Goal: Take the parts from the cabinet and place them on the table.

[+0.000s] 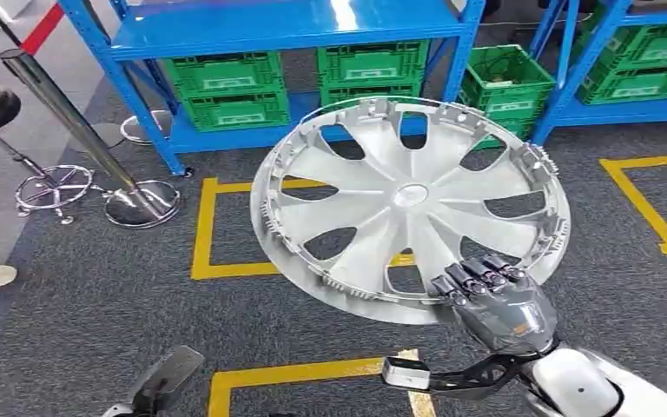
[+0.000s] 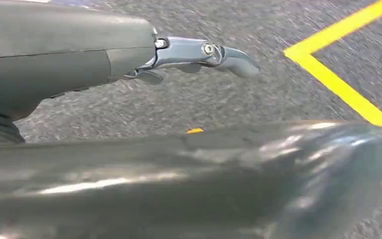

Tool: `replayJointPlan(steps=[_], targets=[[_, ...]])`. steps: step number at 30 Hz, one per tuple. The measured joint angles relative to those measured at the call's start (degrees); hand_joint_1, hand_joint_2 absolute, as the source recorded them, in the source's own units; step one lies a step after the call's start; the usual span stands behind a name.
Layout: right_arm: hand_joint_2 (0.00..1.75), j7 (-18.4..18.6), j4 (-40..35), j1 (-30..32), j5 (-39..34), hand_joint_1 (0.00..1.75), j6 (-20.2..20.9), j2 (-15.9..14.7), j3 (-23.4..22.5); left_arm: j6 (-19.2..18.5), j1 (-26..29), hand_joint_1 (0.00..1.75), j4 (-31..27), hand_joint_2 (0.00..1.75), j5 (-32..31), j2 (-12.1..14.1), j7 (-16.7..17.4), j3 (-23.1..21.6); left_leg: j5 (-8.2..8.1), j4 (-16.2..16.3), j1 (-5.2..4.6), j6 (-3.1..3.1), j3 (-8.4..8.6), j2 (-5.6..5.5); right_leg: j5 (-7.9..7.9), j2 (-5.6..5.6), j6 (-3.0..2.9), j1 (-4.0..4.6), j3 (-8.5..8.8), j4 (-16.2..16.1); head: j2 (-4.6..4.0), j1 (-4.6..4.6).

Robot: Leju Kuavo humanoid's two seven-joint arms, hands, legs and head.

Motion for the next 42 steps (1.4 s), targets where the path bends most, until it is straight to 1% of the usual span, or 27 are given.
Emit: replayJointPlan(steps=[2, 3, 4, 5, 8, 9, 10, 11, 13, 14, 15, 17, 18, 19, 23, 24, 26, 28, 29, 31, 33, 34, 35, 38, 39, 41, 42], targets=[[1.75, -0.76, -0.20, 0.66, 0.00, 1.75, -0.13, -0.05, -1.06, -0.16, -0.18, 0.00, 0.00, 0.00, -0.27, -0.13, 0.05, 0.00, 4.45, -7.80, 0.00, 0.58, 3.89, -0.68, 0.02, 1.47, 0.04, 0.01, 0.01, 0.17, 0.00, 0.00], [1.75, -1.27, -0.45, 1.21, 0.00, 1.75, -0.15, -0.05, -1.65, -0.29, -0.39, 0.00, 0.00, 0.00, -0.40, -0.18, 0.05, 0.00, 6.91, -13.39, 0.01, 1.03, 6.46, -2.62, 0.03, 2.11, 0.11, 0.00, 0.04, 0.21, 0.00, 0.00], [1.75, -1.92, -0.81, 1.95, 0.00, 1.75, -0.20, -0.05, -2.68, -0.44, -0.67, 0.00, 0.00, 0.00, -0.46, -0.18, 0.11, 0.02, 5.72, -14.69, 0.50, 1.36, 7.14, -5.96, 0.20, 2.44, 0.39, -0.30, -0.31, 0.07, 0.00, 0.11], [1.75, -2.88, -1.04, 2.22, 0.02, 1.75, -0.42, -0.07, -3.55, -0.51, -0.67, 0.00, -0.02, 0.00, -0.51, -0.38, 0.13, 0.02, 6.37, -15.78, 0.43, 1.28, 7.24, -6.49, 0.31, 3.17, 0.81, -0.13, -0.83, 0.46, 0.00, 0.26], [1.75, -5.11, -2.00, 4.33, 0.02, 1.75, -0.66, 0.02, -6.13, -0.66, -0.80, 0.00, -0.04, 0.00, -0.68, -0.53, 0.31, 0.09, 5.90, -16.35, 0.03, 1.44, 7.14, -4.56, 1.20, 5.00, 2.27, -0.77, -1.84, -0.14, 0.00, -0.07], [1.75, -5.72, -2.28, 4.89, 0.02, 1.75, -0.68, -0.05, -6.87, -0.66, -0.91, 0.00, -0.15, 0.00, -0.83, -0.94, 0.31, 0.11, 6.39, -17.40, 0.72, 1.77, 7.50, -3.71, 0.83, 4.46, 2.39, -0.76, -2.21, 0.13, 0.00, -0.02], [1.75, -6.22, -2.41, 5.26, 0.02, 1.75, -0.68, -0.03, -7.87, -0.62, -1.08, 0.00, -0.17, 0.00, -0.96, -0.92, 0.26, 0.22, 6.57, -17.65, 0.58, 2.02, 7.68, -2.96, -0.51, 0.79, 2.61, -0.22, -3.16, 1.64, 0.00, 0.39], [1.75, -6.58, -2.43, 5.29, 0.07, 1.75, -0.70, -0.03, -8.40, -0.57, -1.12, 0.00, -0.17, 0.00, -0.96, -0.92, 0.24, 0.31, 6.59, -17.64, 0.51, 2.15, 7.63, -2.31, -2.61, -0.86, 2.75, -0.24, -4.69, 5.02, 0.00, 0.70], [1.75, -6.84, -2.50, 5.77, 0.09, 1.75, -0.83, 0.15, -9.12, -0.57, -0.90, 0.00, -0.17, 0.00, -0.96, -0.99, 0.24, 0.77, 6.52, -17.57, 0.18, 2.24, 7.56, -0.60, -6.52, -2.04, 3.00, -0.29, -8.80, 14.34, 0.00, 0.65], [1.75, -7.01, -2.50, 6.14, 0.11, 1.75, -0.85, 0.17, -9.43, -0.57, -0.89, 0.00, -0.17, 0.00, -0.96, -1.01, 0.24, 0.94, 6.50, -17.51, 0.08, 2.28, 7.52, 0.12, -6.96, -2.07, 3.09, -0.27, -9.81, 16.76, 0.00, 0.68], [1.75, -7.21, -2.48, 6.45, 0.11, 1.75, -0.85, 0.19, -9.78, -0.57, -0.92, 0.00, -0.17, 0.00, -0.96, -1.05, 0.24, 1.01, 6.47, -17.49, -0.01, 2.31, 7.53, 0.83, -6.04, -2.11, 3.07, -0.25, -9.40, 16.33, 0.00, 0.70], [1.75, -7.32, -2.50, 6.74, 0.09, 1.75, -0.85, 0.21, -10.19, -0.57, -1.04, 0.00, -0.17, 0.00, -0.96, -1.20, 0.24, 1.07, 6.42, -17.44, -0.23, 2.28, 7.58, 2.10, -1.77, -2.68, 2.69, -0.16, -4.93, 8.31, 0.00, 0.68], [1.75, -7.43, -2.50, 6.83, 0.09, 1.75, -0.88, 0.21, -10.34, -0.57, -1.11, 0.00, -0.17, 0.00, -0.96, -1.31, 0.24, 1.09, 6.37, -17.41, -0.32, 2.22, 7.64, 2.58, 0.25, -3.81, 2.42, -0.02, -1.82, 2.80, 0.00, 0.68], [1.75, -7.47, -2.50, 6.82, 0.09, 1.75, -0.88, 0.21, -10.47, -0.57, -1.18, 0.00, -0.20, 0.00, -0.96, -1.36, 0.24, 1.14, 6.30, -17.37, -0.47, 2.05, 7.67, 3.11, -0.81, -6.88, 1.93, 0.57, -0.25, -0.42, 0.00, 0.63], [1.75, -7.56, -2.70, 7.07, 0.09, 1.75, -0.96, 0.26, -10.82, -0.57, -1.19, 0.00, -0.20, 0.00, -0.96, -1.40, 0.20, 1.16, 6.31, -17.19, -0.76, 1.18, 7.74, 5.01, 0.09, -4.61, 0.81, 0.86, -0.28, -0.42, 0.00, 0.57], [1.75, -7.65, -2.76, 7.09, 0.09, 1.75, -0.96, 0.28, -10.85, -0.57, -1.28, 0.00, -0.20, 0.00, -0.96, -1.40, 0.20, 1.16, 5.82, -16.93, -0.65, 0.64, 7.63, 4.52, 0.45, -4.22, 0.31, 0.41, -0.07, -0.85, 0.00, 0.61], [1.75, -7.97, -2.94, 7.02, 0.09, 1.75, -0.92, 0.37, -10.85, -0.55, -1.25, 0.00, -0.20, 0.00, -0.96, -1.42, 0.13, 1.20, 2.35, -12.55, -0.29, 0.05, 6.10, 0.66, 0.71, -3.34, -0.07, 0.21, -0.18, -0.87, 0.00, 0.48], [1.75, -8.08, -2.94, 7.04, 0.09, 1.75, -0.90, 0.56, -10.85, -0.55, -0.87, 0.00, -0.17, 0.00, -0.96, -1.38, 0.02, 1.29, -2.39, -2.48, -0.07, -0.19, 1.97, -0.03, 0.80, -2.08, -0.28, 0.28, -0.35, -0.83, 0.00, 0.52], [1.75, -8.15, -2.94, 7.07, 0.09, 1.75, -0.88, 0.67, -10.85, -0.55, -0.75, 0.00, -0.17, 0.00, -0.99, -1.38, -0.02, 1.33, -3.20, 0.62, -0.07, -0.24, 0.62, -0.11, 0.83, -1.43, -0.28, 0.29, -0.45, -0.76, 0.00, 0.50], [1.75, -8.24, -2.94, 7.10, 0.09, 1.75, -0.88, 0.70, -10.85, -0.55, -0.74, 0.00, -0.17, 0.00, -0.99, -1.38, -0.11, 1.44, -0.81, -1.03, 0.01, -0.16, 1.51, -0.19, 0.85, -0.11, -0.23, 0.28, -0.47, -0.56, 0.00, 0.50], [1.75, -8.48, -2.94, 7.11, 0.09, 1.75, -0.90, 0.70, -10.91, -0.46, -0.77, 0.00, -0.17, 0.00, -1.05, -1.38, -0.15, 1.64, 4.50, -10.56, 0.18, 0.25, 6.02, -1.18, 0.83, 1.27, -0.15, 0.28, -0.45, -0.25, 0.00, 0.50], [1.75, -8.59, -2.96, 7.15, 0.09, 1.75, -0.90, 0.74, -11.06, -0.44, -0.76, 0.00, -0.17, 0.00, -1.12, -1.36, -0.15, 1.75, 5.59, -15.02, 0.36, 0.57, 7.97, -3.82, 0.80, 1.86, 0.07, 0.15, -0.62, -0.10, 0.00, 0.52], [1.75, -8.59, -2.96, 7.01, 0.09, 1.75, -0.90, 0.78, -11.22, -0.44, -0.72, 0.00, -0.17, 0.00, -1.14, -1.36, -0.17, 1.84, 5.21, -15.85, 0.56, 0.60, 8.30, -5.19, 0.92, 2.57, 0.51, 0.40, -1.20, 0.27, 0.00, 0.65], [1.75, -8.63, -2.98, 7.34, 0.09, 1.75, -0.96, 0.80, -11.48, -0.42, -0.73, 0.00, -0.17, 0.00, -1.23, -1.36, -0.28, 2.40, 4.98, -16.19, 0.09, 0.88, 7.98, -3.76, 1.77, 4.15, 1.86, -0.28, -2.18, -0.14, 0.00, 0.43], [1.75, -8.63, -2.98, 7.40, 0.09, 1.75, -0.96, 0.78, -11.63, -0.40, -0.83, 0.00, -0.17, 0.00, -1.25, -1.53, -0.30, 2.45, 5.45, -17.01, 0.52, 1.47, 8.15, -3.01, 1.81, 4.50, 2.23, -0.12, -2.45, -0.13, 0.00, 0.55], [1.75, -8.83, -2.98, 7.39, 0.11, 1.75, -0.99, 0.78, -11.70, -0.40, -1.04, 0.00, -0.17, 0.00, -1.38, -1.53, -0.30, 2.60, 5.77, -17.33, 0.54, 2.14, 8.18, -1.64, -1.00, -0.70, 2.48, 0.16, -4.52, 3.47, 0.00, 1.03], [1.75, -8.91, -2.98, 7.36, 0.11, 1.75, -0.99, 0.83, -11.70, -0.40, -0.96, 0.00, -0.17, 0.00, -1.38, -1.47, 0.00, 2.64, 5.76, -17.32, 0.45, 2.19, 8.11, -1.02, -3.23, -1.63, 2.69, 0.09, -6.49, 7.96, 0.00, 1.05]])
